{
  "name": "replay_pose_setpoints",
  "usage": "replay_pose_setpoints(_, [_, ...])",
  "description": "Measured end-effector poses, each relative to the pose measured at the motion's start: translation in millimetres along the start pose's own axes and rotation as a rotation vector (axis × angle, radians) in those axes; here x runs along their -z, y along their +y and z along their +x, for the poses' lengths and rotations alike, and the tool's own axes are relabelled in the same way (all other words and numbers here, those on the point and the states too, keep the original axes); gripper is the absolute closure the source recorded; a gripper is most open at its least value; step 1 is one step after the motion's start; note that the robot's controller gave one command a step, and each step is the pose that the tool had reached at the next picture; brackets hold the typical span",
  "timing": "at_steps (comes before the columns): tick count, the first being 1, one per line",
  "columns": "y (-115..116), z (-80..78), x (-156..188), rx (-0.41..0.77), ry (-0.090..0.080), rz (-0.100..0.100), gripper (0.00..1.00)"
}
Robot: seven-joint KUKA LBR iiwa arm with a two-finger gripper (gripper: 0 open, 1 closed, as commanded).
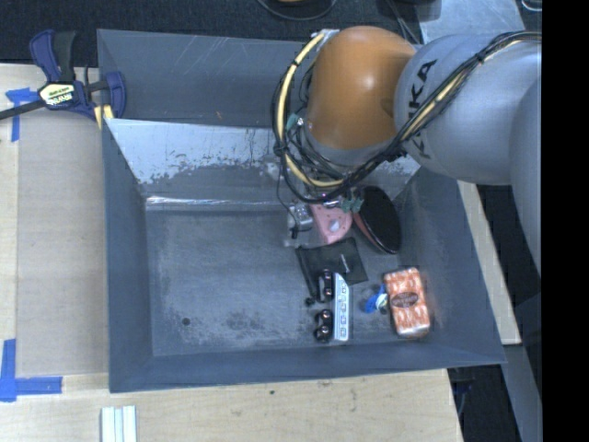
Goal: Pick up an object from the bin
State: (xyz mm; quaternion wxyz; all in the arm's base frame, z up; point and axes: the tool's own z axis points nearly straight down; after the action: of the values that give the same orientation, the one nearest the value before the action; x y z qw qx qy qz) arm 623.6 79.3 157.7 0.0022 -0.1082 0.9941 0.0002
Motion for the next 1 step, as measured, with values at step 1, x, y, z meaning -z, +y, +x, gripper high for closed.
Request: replay_pose_setpoints(1, [-66.7,34.8,9.4,-0.154,-0.006,0.003,0.00])
